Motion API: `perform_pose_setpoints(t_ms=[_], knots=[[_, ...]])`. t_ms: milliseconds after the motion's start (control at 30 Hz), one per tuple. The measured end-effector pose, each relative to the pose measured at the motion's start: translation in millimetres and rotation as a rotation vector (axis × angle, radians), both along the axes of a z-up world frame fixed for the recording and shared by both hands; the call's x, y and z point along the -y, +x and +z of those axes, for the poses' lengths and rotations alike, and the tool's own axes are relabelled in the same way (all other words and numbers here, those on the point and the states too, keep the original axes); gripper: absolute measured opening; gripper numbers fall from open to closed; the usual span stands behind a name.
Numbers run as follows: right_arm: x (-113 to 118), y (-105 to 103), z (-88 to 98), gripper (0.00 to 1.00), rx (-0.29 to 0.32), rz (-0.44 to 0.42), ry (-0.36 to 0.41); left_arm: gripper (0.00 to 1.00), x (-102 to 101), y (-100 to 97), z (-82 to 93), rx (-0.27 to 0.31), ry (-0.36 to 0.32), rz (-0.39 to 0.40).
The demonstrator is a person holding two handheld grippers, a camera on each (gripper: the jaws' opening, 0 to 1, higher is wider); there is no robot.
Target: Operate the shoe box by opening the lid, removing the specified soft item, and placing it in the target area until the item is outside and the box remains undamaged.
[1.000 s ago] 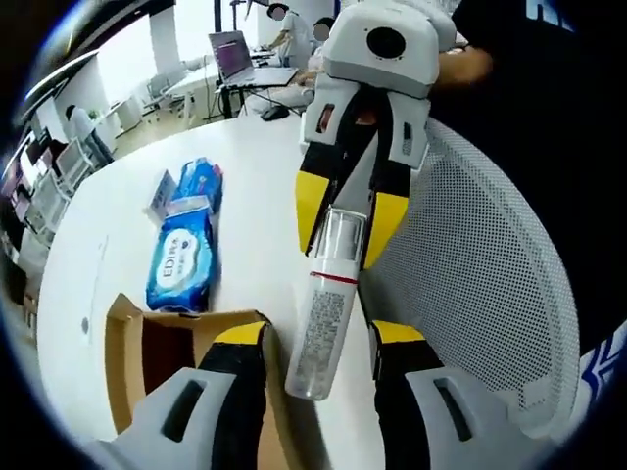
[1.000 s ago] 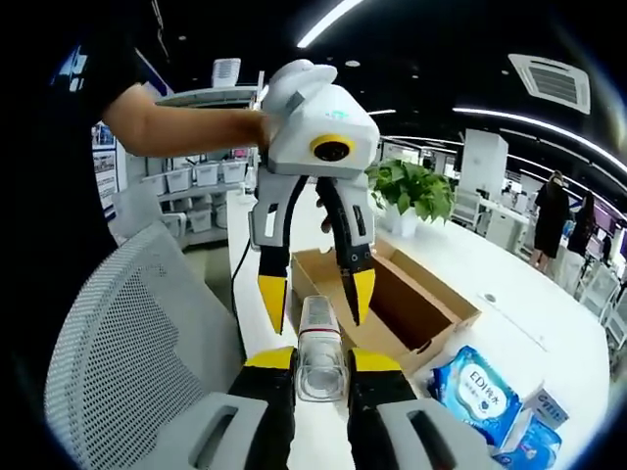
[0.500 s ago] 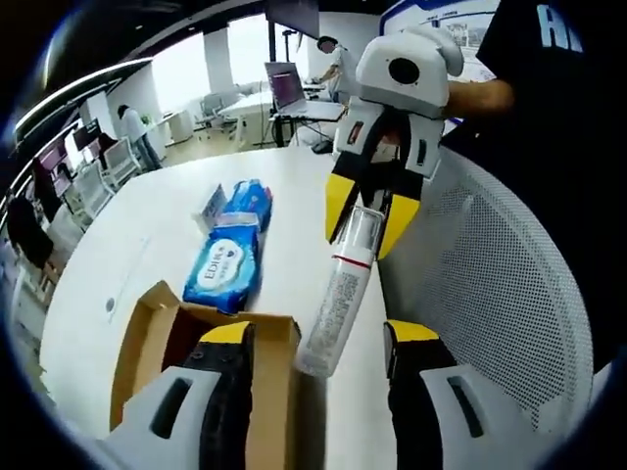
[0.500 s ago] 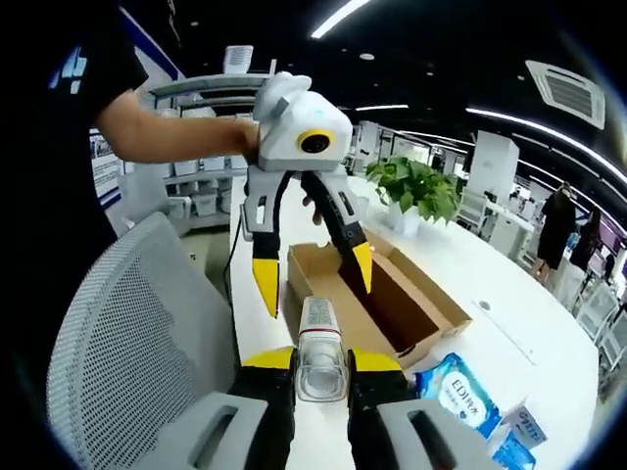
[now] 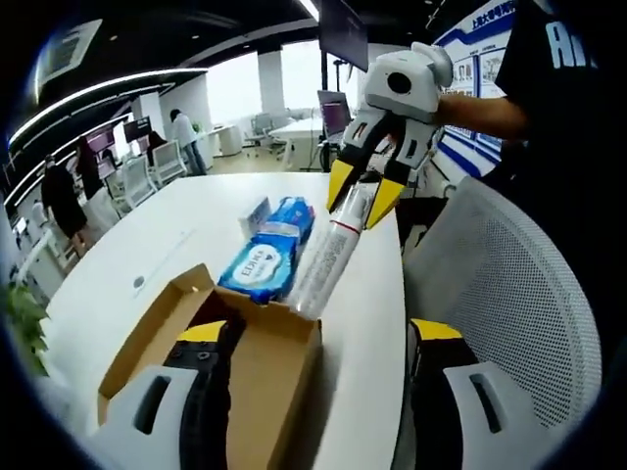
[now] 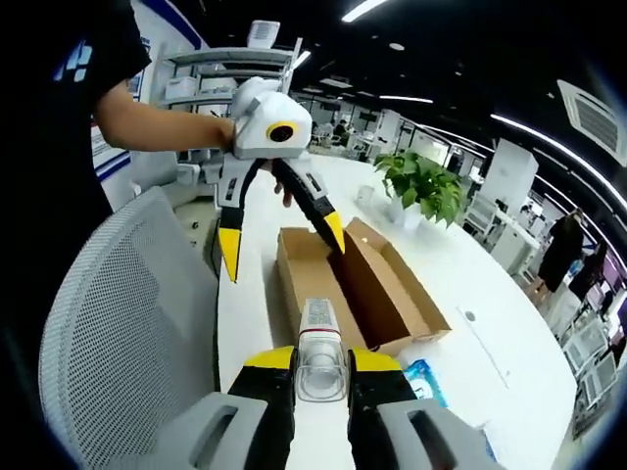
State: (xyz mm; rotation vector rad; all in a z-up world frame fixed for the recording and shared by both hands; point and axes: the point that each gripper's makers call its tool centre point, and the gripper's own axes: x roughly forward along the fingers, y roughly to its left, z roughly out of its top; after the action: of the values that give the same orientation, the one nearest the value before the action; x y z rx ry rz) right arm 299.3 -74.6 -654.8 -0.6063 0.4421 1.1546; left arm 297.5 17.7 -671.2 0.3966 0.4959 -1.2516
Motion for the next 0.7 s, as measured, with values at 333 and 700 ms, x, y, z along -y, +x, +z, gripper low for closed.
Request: perform_pose_setpoints(t_ms=[333, 700], knots=[[23, 36, 12.9, 0.15, 0.06, 0.028, -0.102, 0.9, -20, 2.9, 2.9, 0.021, -0.047, 0.121], [53, 78, 16.2, 0.15, 0.091, 0.036, -0.216, 1.0, -43, -0.9, 1.9, 0.042, -0.063, 0.224]])
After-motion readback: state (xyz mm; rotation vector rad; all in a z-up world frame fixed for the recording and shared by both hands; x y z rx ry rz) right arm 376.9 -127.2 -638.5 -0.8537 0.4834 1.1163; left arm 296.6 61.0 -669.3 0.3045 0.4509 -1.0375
